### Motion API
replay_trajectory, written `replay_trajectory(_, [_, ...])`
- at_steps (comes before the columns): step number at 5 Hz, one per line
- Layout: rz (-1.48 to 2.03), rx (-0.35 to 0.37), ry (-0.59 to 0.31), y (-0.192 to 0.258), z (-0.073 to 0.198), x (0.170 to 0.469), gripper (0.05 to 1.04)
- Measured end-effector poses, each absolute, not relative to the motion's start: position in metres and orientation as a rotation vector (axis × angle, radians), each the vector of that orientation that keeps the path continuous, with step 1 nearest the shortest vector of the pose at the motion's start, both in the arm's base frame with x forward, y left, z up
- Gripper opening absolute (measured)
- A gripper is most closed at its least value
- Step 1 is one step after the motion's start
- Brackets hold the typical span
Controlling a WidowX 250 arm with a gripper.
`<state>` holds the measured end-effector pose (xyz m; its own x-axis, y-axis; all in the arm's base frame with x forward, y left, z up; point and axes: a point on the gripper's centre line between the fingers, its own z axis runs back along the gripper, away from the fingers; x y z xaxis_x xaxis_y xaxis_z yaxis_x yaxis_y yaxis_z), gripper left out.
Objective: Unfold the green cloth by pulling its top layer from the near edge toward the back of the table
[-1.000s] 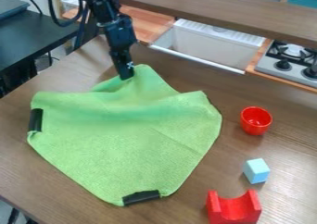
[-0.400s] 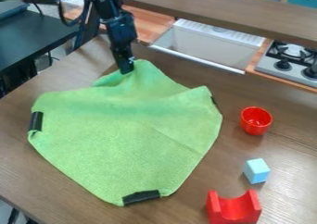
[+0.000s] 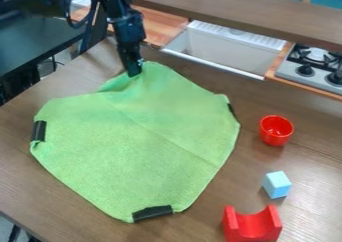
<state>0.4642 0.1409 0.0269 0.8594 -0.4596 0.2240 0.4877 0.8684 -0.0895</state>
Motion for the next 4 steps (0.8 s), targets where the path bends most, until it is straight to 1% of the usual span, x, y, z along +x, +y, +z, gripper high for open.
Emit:
replay_trajectory(1, [-0.489,-0.11,-0.205,0.147,0.037,0.47,0.064])
replay_trajectory(2, [-0.498,-0.043,-0.14,0.159,0.029,0.469,0.064])
replay_trajectory(3, [-0.555,0.01,-0.12,0.151,0.041,0.475,0.087])
replay_trajectory(4, [-0.605,-0.001,-0.063,0.147,0.028,0.475,0.248])
